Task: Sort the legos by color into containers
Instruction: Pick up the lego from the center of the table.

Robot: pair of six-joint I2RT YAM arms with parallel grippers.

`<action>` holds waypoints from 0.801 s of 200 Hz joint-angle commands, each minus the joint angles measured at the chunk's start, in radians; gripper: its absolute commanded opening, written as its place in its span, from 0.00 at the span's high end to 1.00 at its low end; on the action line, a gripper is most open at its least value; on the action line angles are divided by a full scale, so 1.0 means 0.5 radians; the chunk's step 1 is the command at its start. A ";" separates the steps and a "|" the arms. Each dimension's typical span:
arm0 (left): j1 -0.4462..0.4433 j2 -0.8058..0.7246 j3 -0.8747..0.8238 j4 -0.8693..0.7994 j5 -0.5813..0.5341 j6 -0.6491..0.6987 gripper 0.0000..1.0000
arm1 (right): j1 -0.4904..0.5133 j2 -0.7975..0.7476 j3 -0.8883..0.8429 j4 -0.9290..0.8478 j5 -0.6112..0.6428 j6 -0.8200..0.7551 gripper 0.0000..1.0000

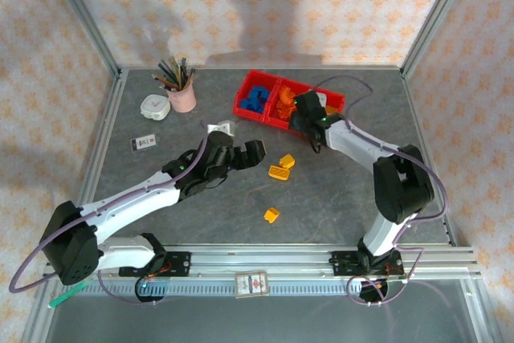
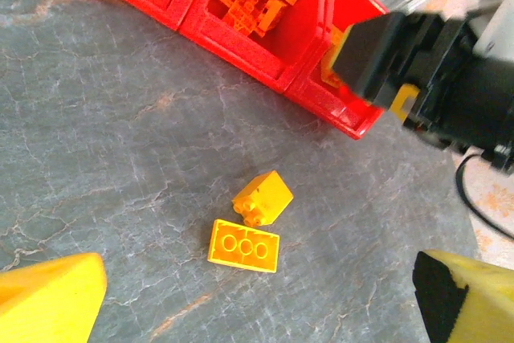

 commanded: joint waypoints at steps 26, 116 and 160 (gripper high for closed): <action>-0.007 -0.187 -0.140 -0.106 -0.131 -0.014 0.01 | 0.169 -0.140 -0.201 -0.015 -0.019 0.117 0.28; -0.004 -0.341 -0.325 -0.137 -0.205 -0.093 0.01 | 0.375 -0.076 -0.422 0.148 -0.087 0.405 0.20; -0.004 -0.349 -0.356 -0.136 -0.215 -0.099 0.01 | 0.446 0.055 -0.383 0.116 -0.001 0.622 0.18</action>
